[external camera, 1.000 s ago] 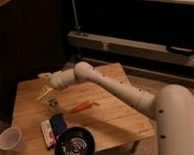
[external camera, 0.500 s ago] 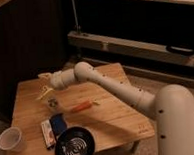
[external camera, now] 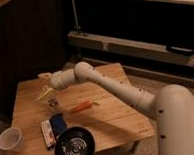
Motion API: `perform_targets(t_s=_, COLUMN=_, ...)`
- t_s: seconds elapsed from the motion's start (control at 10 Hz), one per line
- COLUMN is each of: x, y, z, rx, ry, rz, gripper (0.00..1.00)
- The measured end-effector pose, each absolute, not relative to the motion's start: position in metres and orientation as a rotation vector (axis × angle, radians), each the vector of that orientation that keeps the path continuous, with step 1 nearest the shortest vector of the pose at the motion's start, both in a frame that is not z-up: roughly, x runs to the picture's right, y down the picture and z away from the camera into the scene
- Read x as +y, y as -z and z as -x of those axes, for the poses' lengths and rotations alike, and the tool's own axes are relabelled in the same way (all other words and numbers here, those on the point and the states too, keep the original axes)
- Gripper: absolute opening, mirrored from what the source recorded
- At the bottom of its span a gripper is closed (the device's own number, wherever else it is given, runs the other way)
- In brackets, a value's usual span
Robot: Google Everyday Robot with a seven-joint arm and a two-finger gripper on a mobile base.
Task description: Place the eraser in the ceramic cup
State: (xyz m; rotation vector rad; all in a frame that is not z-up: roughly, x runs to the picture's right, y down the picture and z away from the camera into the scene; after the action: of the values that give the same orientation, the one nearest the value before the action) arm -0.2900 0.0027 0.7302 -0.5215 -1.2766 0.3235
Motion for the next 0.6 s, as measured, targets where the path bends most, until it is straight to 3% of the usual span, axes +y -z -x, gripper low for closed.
perform_targets(t_s=0.6, x=0.0012, y=-0.7289, z=0.2899, rx=-1.274, ry=-0.315, rz=0.519, gripper=0.80)
